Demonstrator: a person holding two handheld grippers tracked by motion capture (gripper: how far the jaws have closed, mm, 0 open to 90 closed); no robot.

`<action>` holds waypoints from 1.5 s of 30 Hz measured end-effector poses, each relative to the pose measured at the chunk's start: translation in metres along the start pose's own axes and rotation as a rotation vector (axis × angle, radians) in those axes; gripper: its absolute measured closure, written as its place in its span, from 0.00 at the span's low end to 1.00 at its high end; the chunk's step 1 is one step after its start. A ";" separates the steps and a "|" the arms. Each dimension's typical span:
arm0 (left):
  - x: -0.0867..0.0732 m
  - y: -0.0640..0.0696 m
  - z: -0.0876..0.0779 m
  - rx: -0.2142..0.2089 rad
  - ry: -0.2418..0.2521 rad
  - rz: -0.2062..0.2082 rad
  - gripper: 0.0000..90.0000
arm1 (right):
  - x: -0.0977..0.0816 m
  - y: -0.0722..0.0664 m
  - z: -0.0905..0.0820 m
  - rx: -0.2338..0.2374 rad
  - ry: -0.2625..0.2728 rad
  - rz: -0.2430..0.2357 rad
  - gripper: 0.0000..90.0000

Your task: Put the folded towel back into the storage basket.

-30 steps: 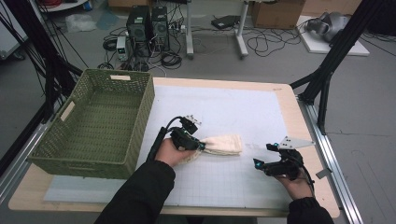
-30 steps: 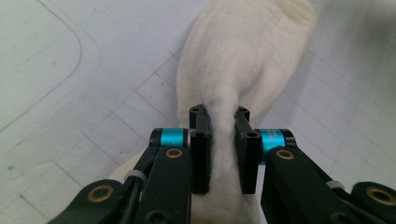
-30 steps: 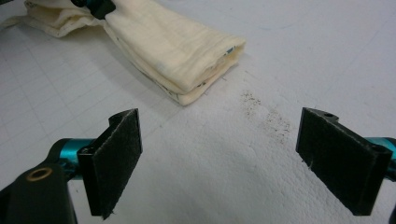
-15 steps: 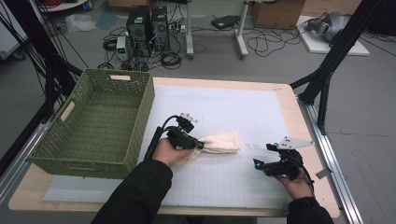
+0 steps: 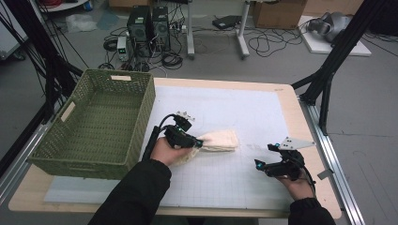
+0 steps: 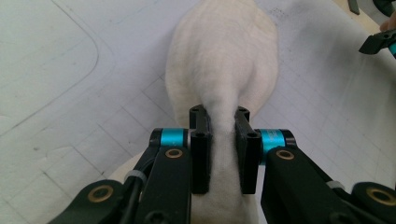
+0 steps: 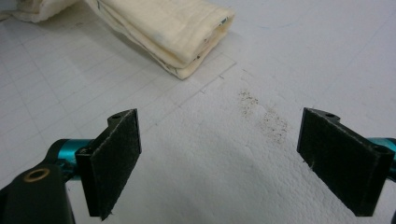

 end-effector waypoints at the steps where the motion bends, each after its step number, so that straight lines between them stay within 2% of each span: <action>1: 0.000 0.000 0.000 0.002 0.002 0.002 0.89 | 0.000 0.000 0.000 0.000 -0.001 0.001 0.14; 7: 0.003 0.000 -0.005 -0.009 0.030 -0.020 0.89 | 0.000 0.001 0.000 -0.004 0.001 -0.001 0.14; 9: 0.006 -0.001 -0.009 0.007 0.049 -0.017 0.89 | 0.000 0.001 0.001 -0.004 0.001 0.000 0.14; 12: 0.011 -0.003 -0.019 0.016 0.113 -0.040 0.89 | 0.002 0.001 0.002 -0.007 0.004 -0.002 0.14; 15: 0.014 -0.004 -0.026 0.037 0.143 -0.053 0.89 | 0.001 0.001 0.002 -0.005 -0.002 0.000 0.14; 17: 0.017 -0.005 -0.031 0.044 0.159 -0.062 0.89 | 0.002 0.002 0.003 -0.005 0.004 -0.002 0.14; 20: 0.020 -0.006 -0.037 0.056 0.153 -0.070 0.89 | 0.002 0.003 0.003 -0.004 0.002 0.002 0.14; 30: 0.027 -0.010 -0.061 0.001 0.225 -0.143 0.89 | 0.003 0.003 0.004 0.000 0.007 -0.002 0.14; 33: 0.028 -0.012 -0.069 0.010 0.216 -0.164 0.89 | 0.003 0.003 0.004 0.000 0.007 -0.004 0.14; 35: 0.030 -0.012 -0.077 -0.009 0.245 -0.179 0.89 | 0.004 0.003 0.004 -0.001 0.009 -0.005 0.14; 41: 0.032 -0.018 -0.097 -0.022 0.273 -0.219 0.89 | 0.005 0.002 0.005 0.003 0.010 -0.010 0.14; 45: 0.032 -0.021 -0.104 -0.067 0.289 -0.243 0.89 | 0.005 0.002 0.006 0.002 0.011 -0.013 0.14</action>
Point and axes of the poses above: each handheld gripper's, and its own axes: z roughly forward along the jaws, x roughly out of its top, y roughly to its right, the point moved 6 cm from there along z, roughly forward along the jaws, and after that the axes turned 11 degrees about -y, right-handed, at the moved point
